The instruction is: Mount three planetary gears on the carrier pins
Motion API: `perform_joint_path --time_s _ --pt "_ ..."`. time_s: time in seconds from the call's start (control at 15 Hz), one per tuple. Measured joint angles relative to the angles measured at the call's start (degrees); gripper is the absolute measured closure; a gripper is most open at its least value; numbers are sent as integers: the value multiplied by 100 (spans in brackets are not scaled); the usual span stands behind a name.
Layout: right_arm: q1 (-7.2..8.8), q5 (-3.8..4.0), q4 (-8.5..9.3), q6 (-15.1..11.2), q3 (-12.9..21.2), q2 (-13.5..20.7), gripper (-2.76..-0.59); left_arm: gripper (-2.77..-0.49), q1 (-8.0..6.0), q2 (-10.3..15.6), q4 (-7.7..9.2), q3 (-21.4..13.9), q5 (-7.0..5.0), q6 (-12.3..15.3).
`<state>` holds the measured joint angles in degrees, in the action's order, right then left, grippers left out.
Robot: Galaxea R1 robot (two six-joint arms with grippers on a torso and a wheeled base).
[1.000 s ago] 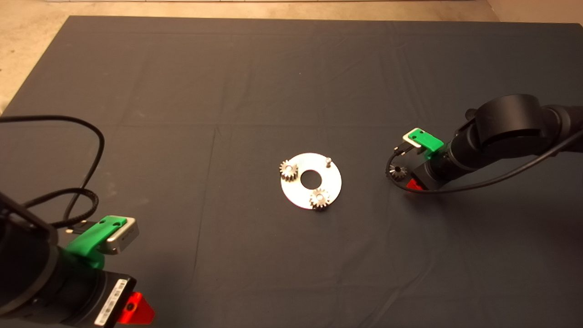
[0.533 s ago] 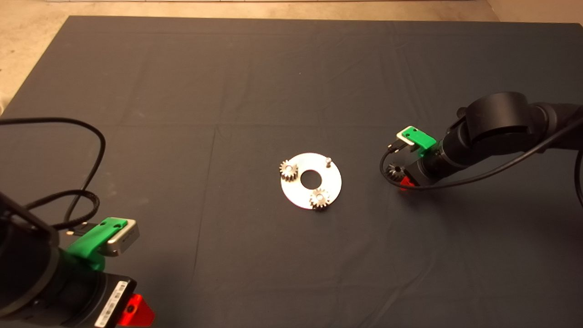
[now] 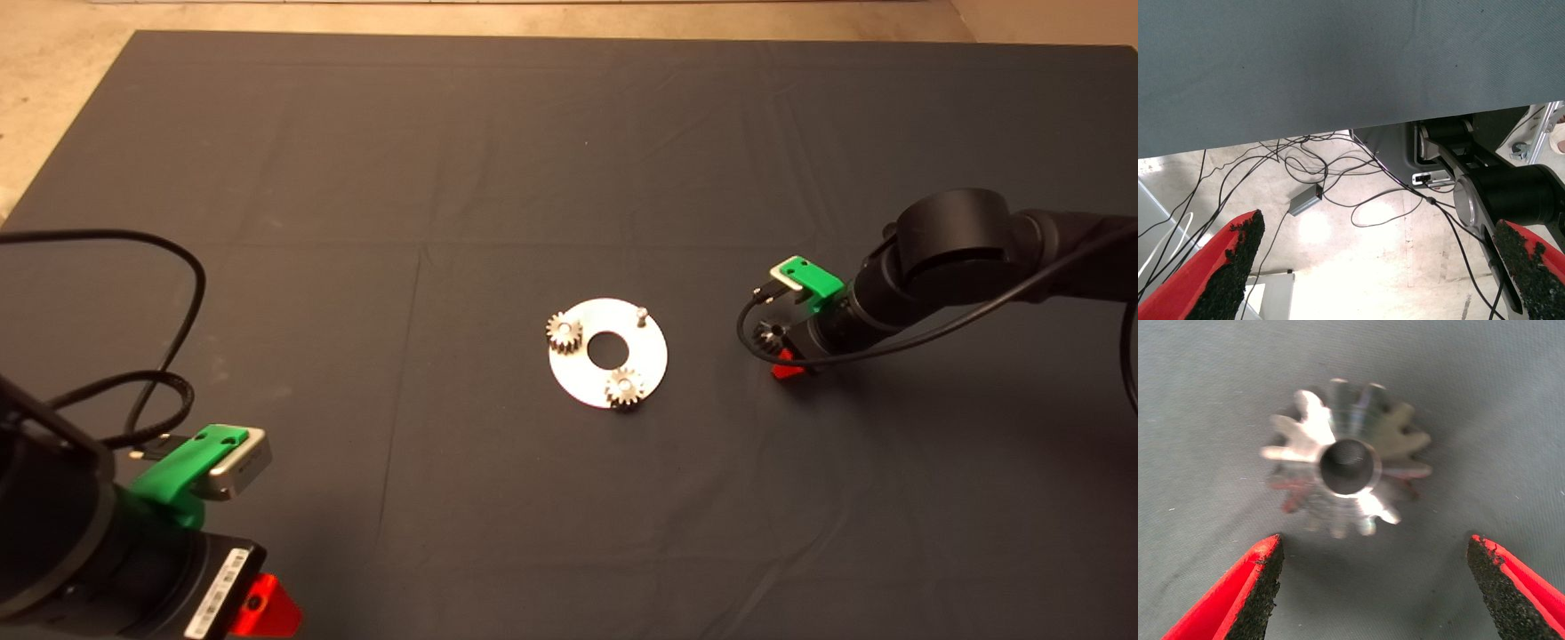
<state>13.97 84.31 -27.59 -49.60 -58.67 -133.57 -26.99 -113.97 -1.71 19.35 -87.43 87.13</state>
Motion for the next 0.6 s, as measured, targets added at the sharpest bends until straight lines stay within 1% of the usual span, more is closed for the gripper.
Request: perform_joint_path --time_s 0.13,0.2,0.27,0.6 --pt "2 2 20 79 130 -72 -202 -246 -1 0 0 0 2 0" --pt "0 -11 59 115 256 -107 -202 -246 -1 -2 0 0 2 0" --pt "0 -29 89 115 305 -122 -202 -246 -1 0 0 0 0 0" --pt "5 -20 92 178 236 -118 -202 -246 -1 0 0 0 2 0"
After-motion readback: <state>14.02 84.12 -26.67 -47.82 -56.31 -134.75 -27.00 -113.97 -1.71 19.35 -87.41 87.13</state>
